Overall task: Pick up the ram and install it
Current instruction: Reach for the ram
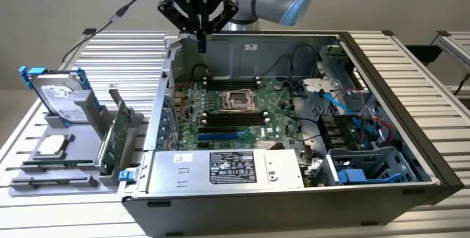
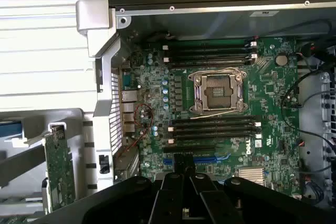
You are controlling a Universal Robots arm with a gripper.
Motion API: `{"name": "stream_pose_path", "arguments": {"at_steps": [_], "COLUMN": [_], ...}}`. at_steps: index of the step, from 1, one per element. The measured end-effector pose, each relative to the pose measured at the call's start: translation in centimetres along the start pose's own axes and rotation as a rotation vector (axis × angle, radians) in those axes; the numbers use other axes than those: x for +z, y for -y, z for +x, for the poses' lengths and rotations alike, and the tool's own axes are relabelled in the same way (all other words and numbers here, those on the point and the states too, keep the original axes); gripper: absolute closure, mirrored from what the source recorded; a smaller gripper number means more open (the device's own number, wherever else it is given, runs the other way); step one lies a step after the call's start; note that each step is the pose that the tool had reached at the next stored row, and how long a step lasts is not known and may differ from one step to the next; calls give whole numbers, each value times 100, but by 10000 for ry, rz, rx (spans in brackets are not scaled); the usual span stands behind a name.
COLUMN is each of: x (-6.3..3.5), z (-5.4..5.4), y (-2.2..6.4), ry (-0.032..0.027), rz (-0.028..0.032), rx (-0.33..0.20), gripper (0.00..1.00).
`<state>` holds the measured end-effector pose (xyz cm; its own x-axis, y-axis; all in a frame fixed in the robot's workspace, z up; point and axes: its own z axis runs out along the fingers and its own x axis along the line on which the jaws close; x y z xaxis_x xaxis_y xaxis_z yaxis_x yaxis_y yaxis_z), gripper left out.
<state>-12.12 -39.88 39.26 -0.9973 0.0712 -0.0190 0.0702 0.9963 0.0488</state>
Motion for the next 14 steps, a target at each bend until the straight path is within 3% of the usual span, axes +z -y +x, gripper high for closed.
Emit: {"name": "stream_pose_path", "arguments": {"at_steps": [14], "x": [-1], "z": [6], "y": [0], "ry": [0], "rz": [1], "rx": [1], "gripper": [89]}}
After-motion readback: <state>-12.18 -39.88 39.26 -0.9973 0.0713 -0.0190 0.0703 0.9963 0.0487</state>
